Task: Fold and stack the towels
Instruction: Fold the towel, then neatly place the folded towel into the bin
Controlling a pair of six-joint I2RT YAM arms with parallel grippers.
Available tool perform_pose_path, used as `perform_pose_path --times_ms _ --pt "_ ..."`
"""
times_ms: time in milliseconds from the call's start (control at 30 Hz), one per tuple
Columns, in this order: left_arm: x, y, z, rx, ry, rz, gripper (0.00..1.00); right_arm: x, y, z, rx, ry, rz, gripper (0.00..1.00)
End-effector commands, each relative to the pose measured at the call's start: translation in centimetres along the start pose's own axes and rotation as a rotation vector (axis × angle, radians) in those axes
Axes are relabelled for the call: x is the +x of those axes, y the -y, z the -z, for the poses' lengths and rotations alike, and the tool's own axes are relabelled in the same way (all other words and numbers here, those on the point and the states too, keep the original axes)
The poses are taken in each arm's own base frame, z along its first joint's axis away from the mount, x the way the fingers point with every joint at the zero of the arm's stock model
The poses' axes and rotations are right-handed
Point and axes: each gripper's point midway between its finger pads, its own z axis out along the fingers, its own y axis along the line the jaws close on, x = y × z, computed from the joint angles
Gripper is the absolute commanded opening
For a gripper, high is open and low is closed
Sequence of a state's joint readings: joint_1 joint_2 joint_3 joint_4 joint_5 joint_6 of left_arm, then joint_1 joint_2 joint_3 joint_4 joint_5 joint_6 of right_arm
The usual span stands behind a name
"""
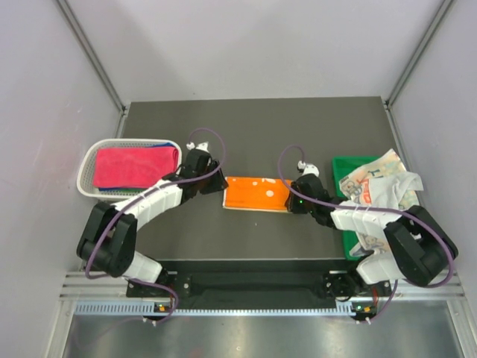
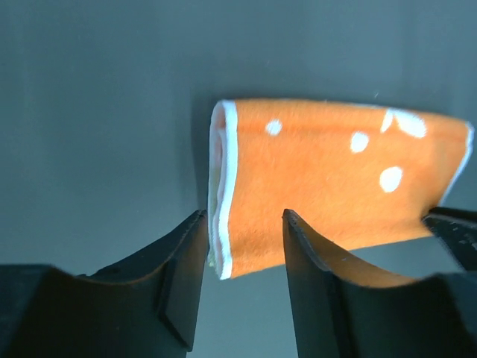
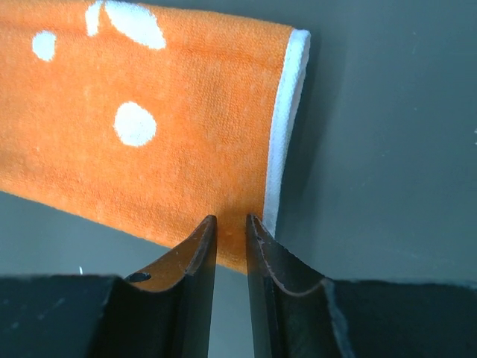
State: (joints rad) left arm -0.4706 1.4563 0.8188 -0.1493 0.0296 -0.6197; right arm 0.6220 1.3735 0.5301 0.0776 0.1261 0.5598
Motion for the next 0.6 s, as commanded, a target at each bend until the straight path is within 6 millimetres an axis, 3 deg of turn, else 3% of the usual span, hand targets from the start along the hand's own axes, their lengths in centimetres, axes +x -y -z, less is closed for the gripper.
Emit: perform_pose_path --times_ms 0,300,433,567 --pt "-1.2 0.6 0.1 0.044 -0.046 0.006 0.51 -2.5 -1.2 1.0 -0.006 0.048 0.041 0.23" --pt "2.0 0.8 -2.0 0.160 -0.238 0.059 0.58 -5.3 -2.3 1.9 -0.007 0.077 0.066 0.24" --pt "3.8 -0.4 -2.6 0.129 -0.278 0.091 0.59 -6.0 -3.4 1.8 -0.038 0.082 0.072 0.24" --pt "4.8 -3.0 -2.9 0.004 -0.270 0.095 0.58 -6.7 -4.7 1.3 -0.082 0.084 0.063 0.24"
